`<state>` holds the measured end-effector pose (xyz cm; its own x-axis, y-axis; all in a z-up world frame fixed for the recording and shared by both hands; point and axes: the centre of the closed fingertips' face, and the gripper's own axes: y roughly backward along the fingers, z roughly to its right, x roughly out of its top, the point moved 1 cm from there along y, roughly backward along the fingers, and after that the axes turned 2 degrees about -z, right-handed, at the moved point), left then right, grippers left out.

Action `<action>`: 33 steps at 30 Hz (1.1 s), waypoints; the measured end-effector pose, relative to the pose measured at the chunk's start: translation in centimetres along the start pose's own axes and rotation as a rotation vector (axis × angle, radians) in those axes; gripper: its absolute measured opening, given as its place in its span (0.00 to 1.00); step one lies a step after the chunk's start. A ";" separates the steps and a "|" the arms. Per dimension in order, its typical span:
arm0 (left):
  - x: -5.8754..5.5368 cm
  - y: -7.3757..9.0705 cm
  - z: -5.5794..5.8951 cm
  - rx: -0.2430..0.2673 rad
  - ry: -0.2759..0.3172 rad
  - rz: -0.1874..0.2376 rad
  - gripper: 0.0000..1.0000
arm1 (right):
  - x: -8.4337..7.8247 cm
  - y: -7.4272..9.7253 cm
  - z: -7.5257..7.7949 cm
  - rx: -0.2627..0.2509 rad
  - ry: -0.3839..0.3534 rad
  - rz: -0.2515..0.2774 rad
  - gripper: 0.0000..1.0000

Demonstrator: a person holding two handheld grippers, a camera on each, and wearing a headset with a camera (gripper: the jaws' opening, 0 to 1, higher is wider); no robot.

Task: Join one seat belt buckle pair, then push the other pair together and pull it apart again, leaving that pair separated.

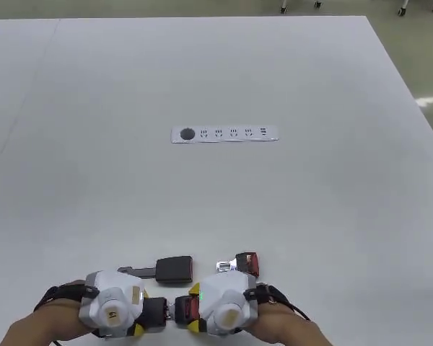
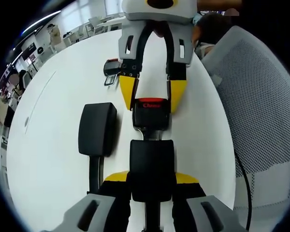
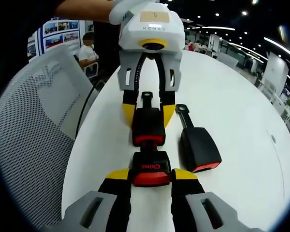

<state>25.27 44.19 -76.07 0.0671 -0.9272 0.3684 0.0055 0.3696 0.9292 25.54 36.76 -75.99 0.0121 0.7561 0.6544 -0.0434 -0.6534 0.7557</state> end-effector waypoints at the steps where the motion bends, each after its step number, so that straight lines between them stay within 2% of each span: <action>1: 0.0 0.0 0.0 0.000 0.001 0.001 0.33 | 0.0 0.0 0.0 -0.001 -0.004 0.003 0.26; 17: -0.3 -0.1 0.0 0.001 0.004 -0.001 0.32 | 0.8 -0.8 -0.3 -0.007 -0.024 0.018 0.26; 18: -0.2 -0.3 0.1 -0.008 -0.014 0.004 0.32 | 0.7 -0.8 0.0 -0.034 -0.027 0.013 0.26; 19: -0.3 -0.4 -0.1 -0.004 0.007 -0.004 0.32 | 0.6 -0.8 -0.3 -0.014 -0.030 0.005 0.26; 27: 0.0 -0.2 -0.2 -0.008 0.000 0.002 0.33 | 0.7 -0.7 -0.4 -0.017 -0.011 0.013 0.27; 33: -0.2 -0.3 -0.3 -0.010 0.003 0.020 0.33 | 0.6 -0.3 -0.3 -0.012 -0.026 0.048 0.27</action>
<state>25.55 44.31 -76.39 0.0699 -0.9194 0.3870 0.0141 0.3888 0.9212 25.30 37.39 -75.80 0.0354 0.7224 0.6906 -0.0561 -0.6885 0.7231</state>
